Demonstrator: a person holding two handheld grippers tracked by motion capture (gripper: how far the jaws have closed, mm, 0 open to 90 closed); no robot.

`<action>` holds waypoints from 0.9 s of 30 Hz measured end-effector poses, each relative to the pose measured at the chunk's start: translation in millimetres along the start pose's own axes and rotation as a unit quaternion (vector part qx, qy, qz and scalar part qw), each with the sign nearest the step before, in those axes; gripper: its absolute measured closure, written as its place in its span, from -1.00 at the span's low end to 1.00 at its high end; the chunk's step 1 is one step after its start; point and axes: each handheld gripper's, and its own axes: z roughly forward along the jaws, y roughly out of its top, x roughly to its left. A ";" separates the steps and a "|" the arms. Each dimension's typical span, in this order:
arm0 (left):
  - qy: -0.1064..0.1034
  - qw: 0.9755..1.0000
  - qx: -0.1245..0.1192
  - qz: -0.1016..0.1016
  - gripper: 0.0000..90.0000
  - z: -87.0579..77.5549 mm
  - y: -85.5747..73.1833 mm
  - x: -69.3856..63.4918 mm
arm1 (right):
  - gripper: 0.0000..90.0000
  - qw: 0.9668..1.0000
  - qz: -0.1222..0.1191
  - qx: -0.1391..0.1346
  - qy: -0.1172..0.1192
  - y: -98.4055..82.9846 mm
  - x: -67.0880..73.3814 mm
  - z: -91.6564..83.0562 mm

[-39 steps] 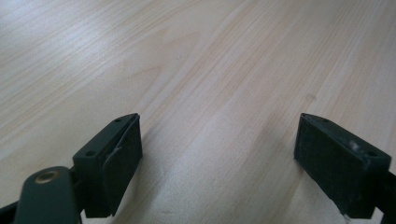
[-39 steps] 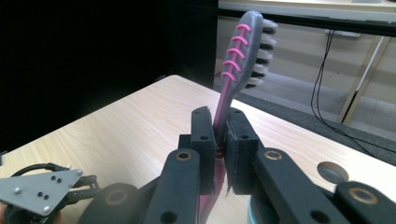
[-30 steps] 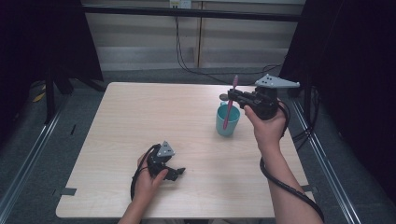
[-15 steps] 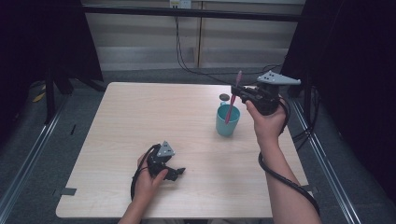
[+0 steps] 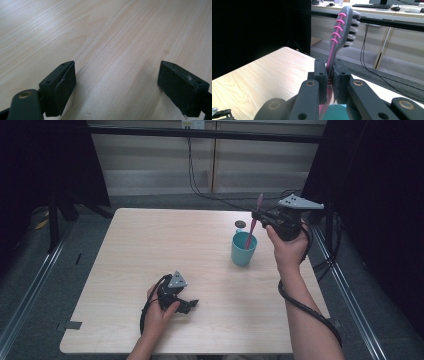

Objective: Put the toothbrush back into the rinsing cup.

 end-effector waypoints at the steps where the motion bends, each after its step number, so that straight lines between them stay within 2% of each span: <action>1: 0.000 1.000 0.000 0.000 -0.67 0.0 0.0 0.0 | 0.86 1.000 -0.001 0.001 -0.001 0.7 -0.6 0.0; 12: -0.001 1.000 0.000 0.000 -0.67 0.1 0.0 0.0 | 0.86 1.000 -0.007 0.000 -0.009 2.6 -7.7 0.5; 27: -0.001 1.000 -0.001 -0.002 -0.67 0.2 0.0 -0.2 | 0.86 1.000 -0.015 -0.002 -0.018 -0.3 -16.6 12.1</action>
